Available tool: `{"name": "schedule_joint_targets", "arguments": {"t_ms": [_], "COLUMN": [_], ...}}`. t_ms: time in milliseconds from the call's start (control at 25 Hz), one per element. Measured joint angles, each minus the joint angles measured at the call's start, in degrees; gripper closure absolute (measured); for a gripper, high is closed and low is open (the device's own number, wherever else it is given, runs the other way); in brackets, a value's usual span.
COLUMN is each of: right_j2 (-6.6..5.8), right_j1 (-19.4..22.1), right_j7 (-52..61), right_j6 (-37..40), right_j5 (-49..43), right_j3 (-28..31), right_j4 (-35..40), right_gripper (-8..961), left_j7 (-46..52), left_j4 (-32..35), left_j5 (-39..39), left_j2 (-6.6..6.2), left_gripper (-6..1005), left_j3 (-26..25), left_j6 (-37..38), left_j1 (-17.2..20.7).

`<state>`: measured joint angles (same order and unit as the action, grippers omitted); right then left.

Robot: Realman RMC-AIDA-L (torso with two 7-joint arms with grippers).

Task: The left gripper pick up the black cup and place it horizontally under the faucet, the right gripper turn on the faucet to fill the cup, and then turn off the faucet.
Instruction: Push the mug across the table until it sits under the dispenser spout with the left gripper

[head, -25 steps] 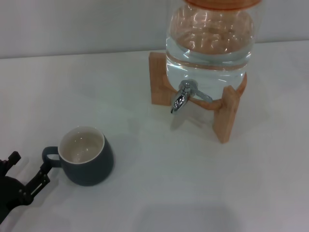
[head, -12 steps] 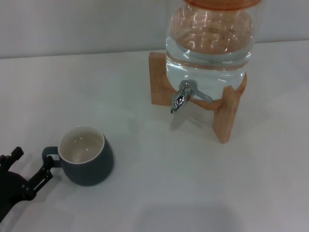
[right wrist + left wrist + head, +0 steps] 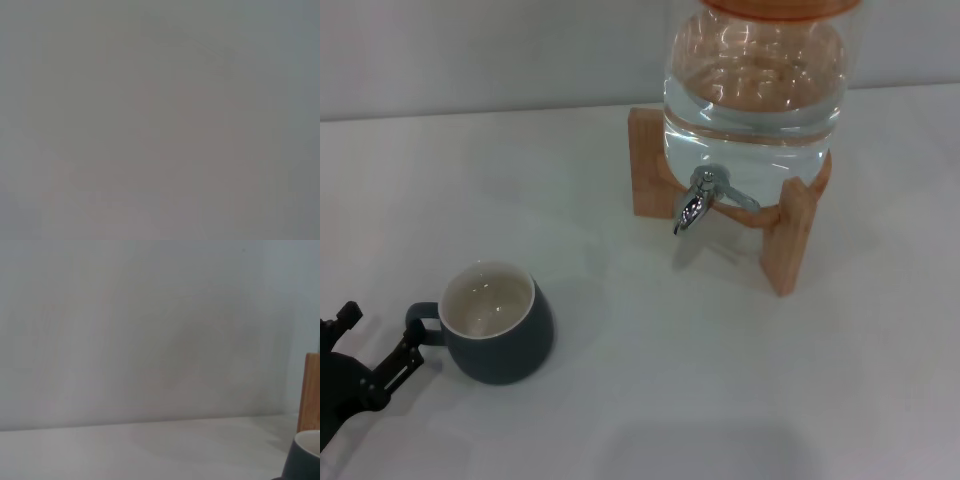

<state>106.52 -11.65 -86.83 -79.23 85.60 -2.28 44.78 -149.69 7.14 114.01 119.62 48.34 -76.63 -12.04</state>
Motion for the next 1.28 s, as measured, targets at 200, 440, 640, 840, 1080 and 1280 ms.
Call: {"name": "schedule_joint_targets", "arguments": {"t_ms": [200,440,640,840,1080,1280], "right_j2": [0.00,0.00,0.00,-0.06,-0.18,-0.18], "right_j1": [0.13,0.19,0.26,0.24,0.22,0.22], "right_j7": [0.00,0.00,0.00,0.00,0.00,0.00], "right_j6": [0.00,-0.06,-0.09,-0.15,-0.23,-0.23], "right_j5": [0.00,0.00,0.00,0.00,0.00,0.00], "right_j3": [0.00,0.00,0.10,0.09,0.08,0.08], "right_j4": [0.03,0.05,-0.05,0.02,-0.13,-0.20], "right_gripper": [111,111,111,111,111,111], "left_j7": [0.01,0.01,0.02,0.02,0.02,0.01], "left_j4": [-0.02,-0.11,-0.11,-0.72,-0.72,-0.37], "left_j5": [0.23,0.25,0.26,0.26,0.25,0.74], "left_j2": [0.00,0.00,0.07,0.09,0.02,-0.13], "left_gripper": [138,138,138,138,137,137], "left_j3": [0.00,0.00,0.10,0.12,0.03,-0.06], "left_j6": [0.02,0.21,0.72,0.72,0.72,0.81], "left_j1": [-0.42,-0.76,-0.84,-1.18,-1.45,-2.03]}}
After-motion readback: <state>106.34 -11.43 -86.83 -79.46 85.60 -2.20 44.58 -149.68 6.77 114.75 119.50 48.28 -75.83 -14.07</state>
